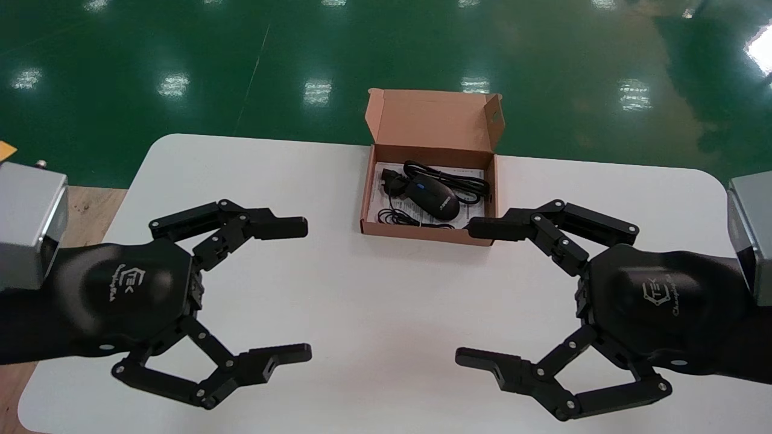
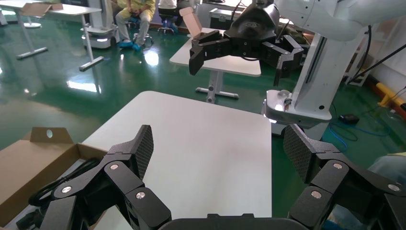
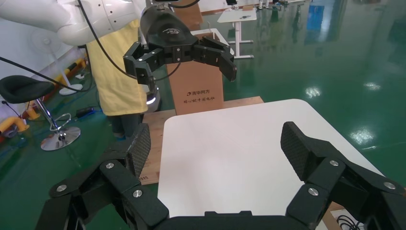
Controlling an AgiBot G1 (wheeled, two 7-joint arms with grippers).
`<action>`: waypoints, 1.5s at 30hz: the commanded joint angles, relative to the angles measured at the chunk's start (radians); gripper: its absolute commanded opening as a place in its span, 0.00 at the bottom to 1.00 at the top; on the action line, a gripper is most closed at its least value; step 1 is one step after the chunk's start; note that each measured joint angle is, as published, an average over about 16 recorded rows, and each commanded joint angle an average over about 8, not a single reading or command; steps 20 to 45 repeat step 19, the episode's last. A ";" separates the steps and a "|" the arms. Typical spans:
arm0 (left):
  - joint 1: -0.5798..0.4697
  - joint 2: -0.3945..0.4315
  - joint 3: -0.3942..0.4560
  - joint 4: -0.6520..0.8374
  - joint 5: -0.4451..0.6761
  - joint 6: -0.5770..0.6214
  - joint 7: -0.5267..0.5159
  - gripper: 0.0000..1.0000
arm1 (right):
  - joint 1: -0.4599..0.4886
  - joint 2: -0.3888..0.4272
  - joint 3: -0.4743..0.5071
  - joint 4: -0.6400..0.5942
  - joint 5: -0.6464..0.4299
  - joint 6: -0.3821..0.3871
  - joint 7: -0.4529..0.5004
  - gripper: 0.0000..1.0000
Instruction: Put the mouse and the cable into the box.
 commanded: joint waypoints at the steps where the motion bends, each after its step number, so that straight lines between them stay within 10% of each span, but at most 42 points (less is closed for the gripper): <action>1: 0.000 0.000 0.000 0.000 0.000 0.000 0.000 1.00 | 0.000 0.000 0.000 0.000 0.000 0.000 0.000 1.00; 45: 0.000 0.000 0.000 0.000 0.000 0.000 0.000 1.00 | 0.000 0.000 0.000 0.000 0.000 0.000 0.000 1.00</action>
